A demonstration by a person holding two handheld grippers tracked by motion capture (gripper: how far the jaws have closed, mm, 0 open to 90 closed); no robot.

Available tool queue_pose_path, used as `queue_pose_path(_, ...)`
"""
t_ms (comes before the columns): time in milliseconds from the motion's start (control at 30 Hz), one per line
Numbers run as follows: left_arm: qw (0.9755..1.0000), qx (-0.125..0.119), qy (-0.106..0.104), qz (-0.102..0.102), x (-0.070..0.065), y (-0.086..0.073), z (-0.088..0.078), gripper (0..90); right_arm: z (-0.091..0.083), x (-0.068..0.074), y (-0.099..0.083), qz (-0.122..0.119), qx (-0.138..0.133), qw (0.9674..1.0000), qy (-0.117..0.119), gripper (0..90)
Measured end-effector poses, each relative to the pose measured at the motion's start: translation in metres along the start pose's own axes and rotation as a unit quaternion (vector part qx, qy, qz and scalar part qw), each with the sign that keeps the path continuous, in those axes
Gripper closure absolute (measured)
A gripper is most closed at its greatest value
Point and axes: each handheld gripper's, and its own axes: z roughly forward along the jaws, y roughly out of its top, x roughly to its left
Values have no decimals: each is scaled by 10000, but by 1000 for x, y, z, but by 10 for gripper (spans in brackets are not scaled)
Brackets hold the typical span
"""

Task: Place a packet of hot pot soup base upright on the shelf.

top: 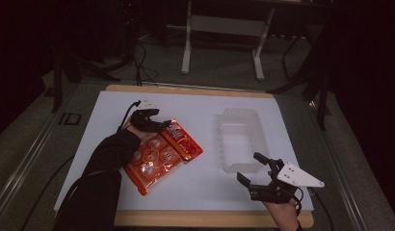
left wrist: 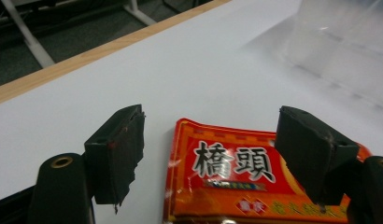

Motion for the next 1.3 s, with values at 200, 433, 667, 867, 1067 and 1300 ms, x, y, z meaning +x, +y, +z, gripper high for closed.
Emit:
queue_pose_path(200,9995,267,40,-137,8,-2,25,287,2,0,-2,31,84,9999,68,135)
queue_pose_path(433,9982,503,-18,-310,14,-3,41,287,3,-1,-3,76,122,9998,97,137)
queue_pose_path(667,9969,754,-54,-212,16,-7,53,307,2,0,-3,47,102,9999,110,140)
queue_pose_path(867,9942,1067,3,136,15,-10,62,378,2,0,-4,56,130,9998,110,140)
queue_pose_path(1067,9922,1215,-161,231,12,-11,65,421,2,-1,-4,63,132,9998,126,140)
queue_pose_path(1300,9904,1346,-153,284,8,-8,65,496,3,0,-4,54,141,9998,138,140)
